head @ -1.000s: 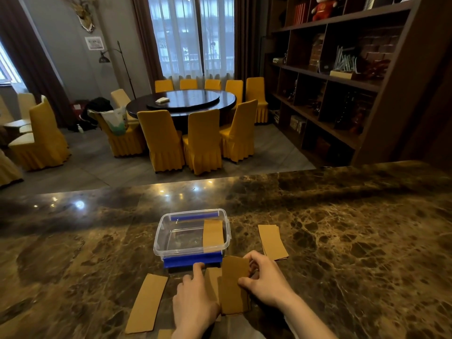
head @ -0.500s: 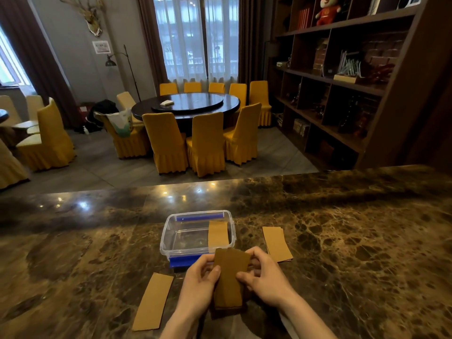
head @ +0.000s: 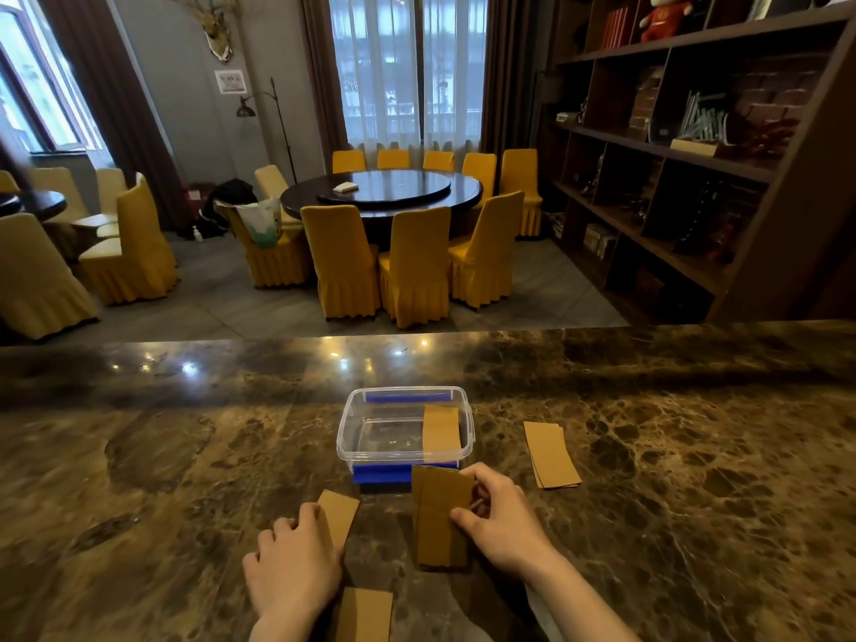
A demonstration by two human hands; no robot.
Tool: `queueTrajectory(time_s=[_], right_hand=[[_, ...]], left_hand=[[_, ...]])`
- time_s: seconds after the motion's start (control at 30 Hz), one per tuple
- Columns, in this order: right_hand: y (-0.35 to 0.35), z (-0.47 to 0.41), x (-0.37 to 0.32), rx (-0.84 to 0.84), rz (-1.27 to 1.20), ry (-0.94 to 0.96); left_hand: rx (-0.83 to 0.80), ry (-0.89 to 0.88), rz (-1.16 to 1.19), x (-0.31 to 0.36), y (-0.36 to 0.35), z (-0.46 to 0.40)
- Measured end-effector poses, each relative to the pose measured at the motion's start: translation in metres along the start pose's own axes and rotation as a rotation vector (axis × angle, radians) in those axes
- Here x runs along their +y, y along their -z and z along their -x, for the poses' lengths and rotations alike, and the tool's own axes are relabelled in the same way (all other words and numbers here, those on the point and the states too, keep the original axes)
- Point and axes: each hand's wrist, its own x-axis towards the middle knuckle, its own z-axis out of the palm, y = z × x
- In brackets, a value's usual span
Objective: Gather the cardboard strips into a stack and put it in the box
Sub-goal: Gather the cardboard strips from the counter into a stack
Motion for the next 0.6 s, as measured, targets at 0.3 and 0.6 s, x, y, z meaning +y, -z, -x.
queueTrajectory(time_s=[0.3, 0.6], right_hand=[[0.005, 0.005, -0.002, -0.010, -0.022, -0.017], [0.014, 0.008, -0.007, 0.008, -0.076, 0.024]], left_hand=[[0.010, -0.043, 0.658, 0.003, 0.003, -0.003], [-0.233, -0.263, 1.116, 0.045, -0.002, 0.006]])
